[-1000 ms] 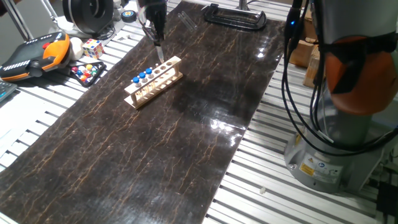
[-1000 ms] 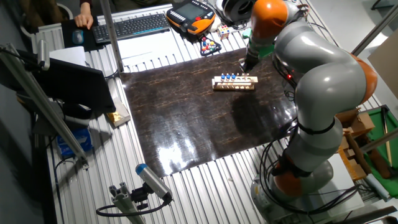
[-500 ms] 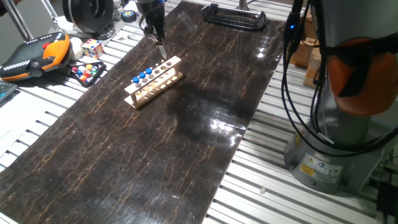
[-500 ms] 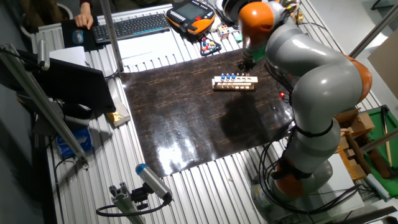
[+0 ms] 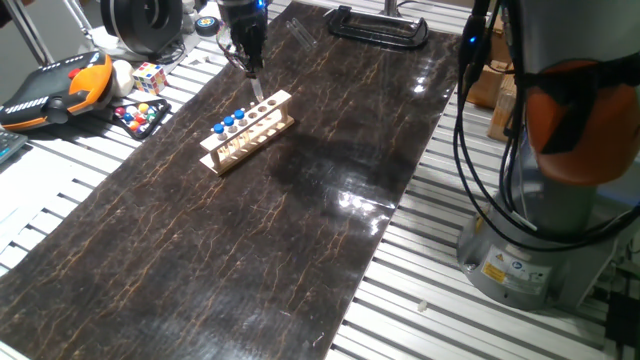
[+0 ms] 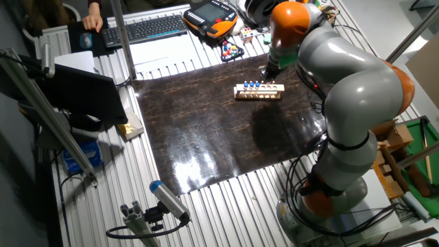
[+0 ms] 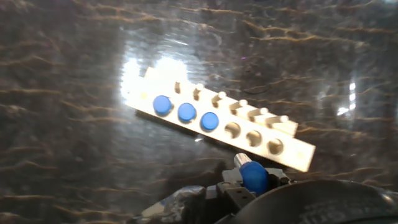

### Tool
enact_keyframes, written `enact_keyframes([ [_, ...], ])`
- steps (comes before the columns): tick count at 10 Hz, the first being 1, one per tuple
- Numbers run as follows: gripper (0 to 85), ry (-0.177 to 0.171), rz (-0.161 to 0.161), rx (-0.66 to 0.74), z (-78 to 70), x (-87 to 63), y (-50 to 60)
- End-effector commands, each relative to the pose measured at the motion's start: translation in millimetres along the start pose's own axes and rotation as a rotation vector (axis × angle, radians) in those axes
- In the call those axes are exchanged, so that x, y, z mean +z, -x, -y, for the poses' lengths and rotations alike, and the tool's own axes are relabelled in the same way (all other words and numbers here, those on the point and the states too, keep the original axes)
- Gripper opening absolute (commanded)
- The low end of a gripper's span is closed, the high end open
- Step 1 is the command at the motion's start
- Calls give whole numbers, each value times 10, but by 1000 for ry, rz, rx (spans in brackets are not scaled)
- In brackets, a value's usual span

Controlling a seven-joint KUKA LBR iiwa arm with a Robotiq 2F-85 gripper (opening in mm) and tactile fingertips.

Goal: Shake the test tube

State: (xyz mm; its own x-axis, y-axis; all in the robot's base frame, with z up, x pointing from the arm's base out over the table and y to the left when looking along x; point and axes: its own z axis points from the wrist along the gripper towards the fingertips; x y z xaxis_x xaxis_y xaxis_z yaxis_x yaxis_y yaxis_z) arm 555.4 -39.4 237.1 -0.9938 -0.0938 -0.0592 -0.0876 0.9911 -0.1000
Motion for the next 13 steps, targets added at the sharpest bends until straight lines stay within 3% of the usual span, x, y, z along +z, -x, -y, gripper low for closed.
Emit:
enact_keyframes([
  [1,7,117,-4,15,-15,-9,1],
  [3,7,154,-6,18,-73,-31,8],
  [5,7,216,-13,46,-159,-57,5],
  [8,7,212,-11,59,-300,-44,-22],
  [10,7,166,-11,37,-239,-25,-18],
  [13,7,33,-6,-36,-60,37,-6],
])
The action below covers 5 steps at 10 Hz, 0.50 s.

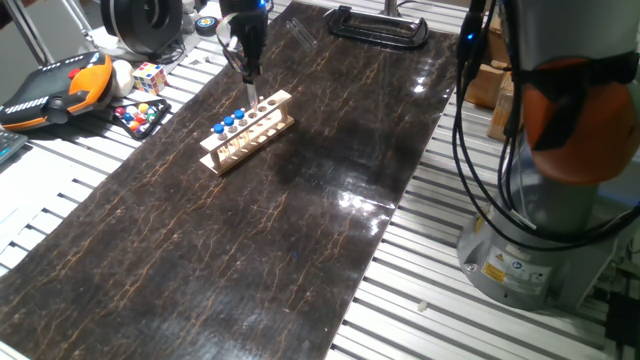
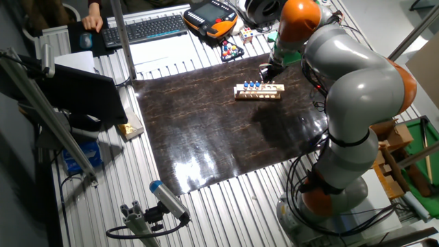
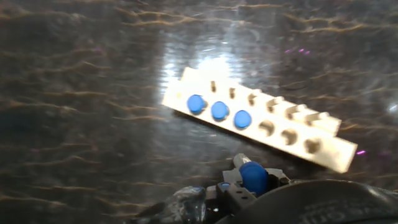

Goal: Shake the test tube

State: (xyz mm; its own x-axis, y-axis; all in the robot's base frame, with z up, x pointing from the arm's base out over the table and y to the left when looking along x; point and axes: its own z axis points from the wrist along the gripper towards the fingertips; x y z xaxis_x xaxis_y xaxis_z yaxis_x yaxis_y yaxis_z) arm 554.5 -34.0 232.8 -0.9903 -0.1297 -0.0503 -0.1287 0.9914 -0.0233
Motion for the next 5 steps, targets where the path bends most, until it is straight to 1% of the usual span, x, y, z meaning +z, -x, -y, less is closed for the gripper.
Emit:
enact_keyframes([
  [1,7,-102,-2,-20,56,7,-5],
  [2,7,-135,-5,-26,123,22,-9],
  [3,7,-177,-9,-43,187,32,-14],
  [5,7,-267,-17,-72,291,1,-19],
])
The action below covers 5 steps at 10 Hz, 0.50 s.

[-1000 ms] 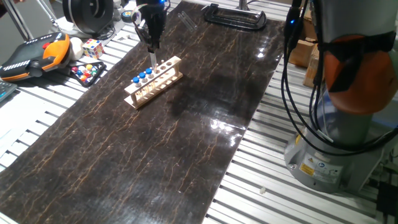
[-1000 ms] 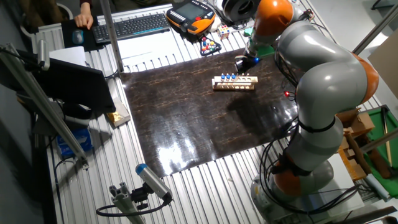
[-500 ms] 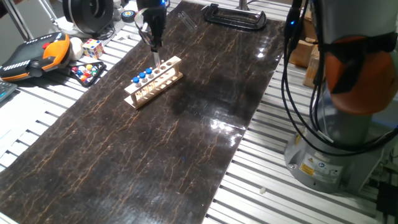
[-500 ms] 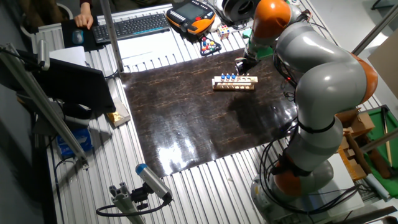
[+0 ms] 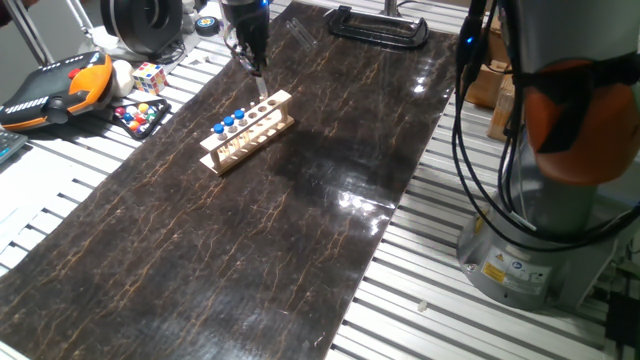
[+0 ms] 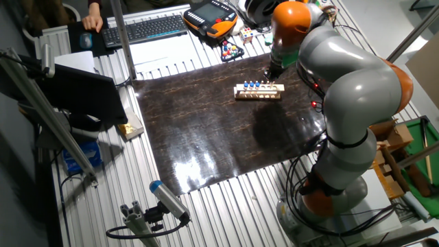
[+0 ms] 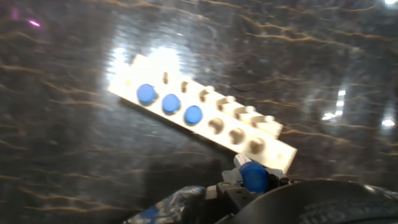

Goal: Shake the test tube

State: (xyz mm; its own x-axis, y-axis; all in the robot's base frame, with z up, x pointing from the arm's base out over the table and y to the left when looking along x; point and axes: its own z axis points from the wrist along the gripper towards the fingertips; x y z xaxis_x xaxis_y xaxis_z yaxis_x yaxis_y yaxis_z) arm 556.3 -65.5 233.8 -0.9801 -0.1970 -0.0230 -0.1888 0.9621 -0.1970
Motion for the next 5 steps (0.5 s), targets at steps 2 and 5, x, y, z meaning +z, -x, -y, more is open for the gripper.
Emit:
enact_keyframes([
  [2,7,-125,0,-26,114,12,-22],
  [5,7,-22,13,15,1,33,-1],
])
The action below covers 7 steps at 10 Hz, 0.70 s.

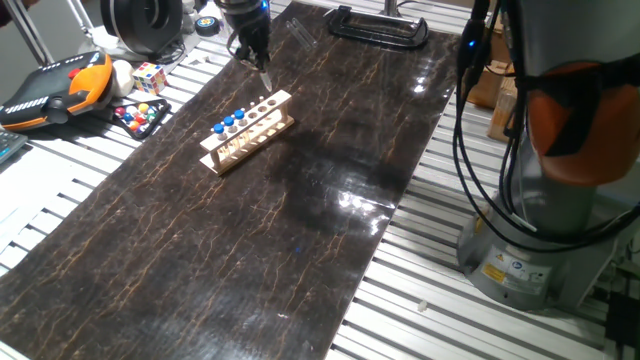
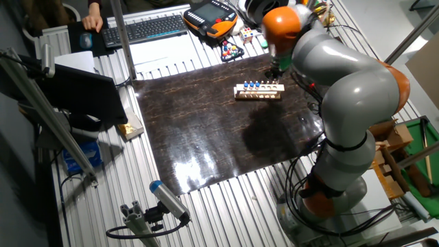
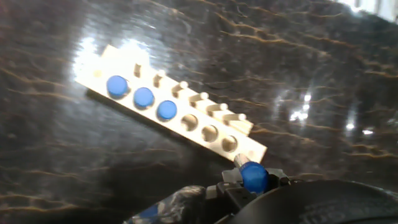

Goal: Shake the test tube

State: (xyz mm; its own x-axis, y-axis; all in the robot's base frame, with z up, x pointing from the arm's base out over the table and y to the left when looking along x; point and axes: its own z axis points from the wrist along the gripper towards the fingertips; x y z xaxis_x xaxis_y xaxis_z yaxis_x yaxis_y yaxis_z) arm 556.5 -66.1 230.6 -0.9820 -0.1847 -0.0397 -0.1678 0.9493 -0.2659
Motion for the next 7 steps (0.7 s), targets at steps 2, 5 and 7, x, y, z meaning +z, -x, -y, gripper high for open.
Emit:
enact_keyframes([
  [2,7,94,5,6,-130,-28,22],
  [5,7,205,-5,96,-314,-69,34],
  [7,7,231,-12,147,-475,-97,34],
])
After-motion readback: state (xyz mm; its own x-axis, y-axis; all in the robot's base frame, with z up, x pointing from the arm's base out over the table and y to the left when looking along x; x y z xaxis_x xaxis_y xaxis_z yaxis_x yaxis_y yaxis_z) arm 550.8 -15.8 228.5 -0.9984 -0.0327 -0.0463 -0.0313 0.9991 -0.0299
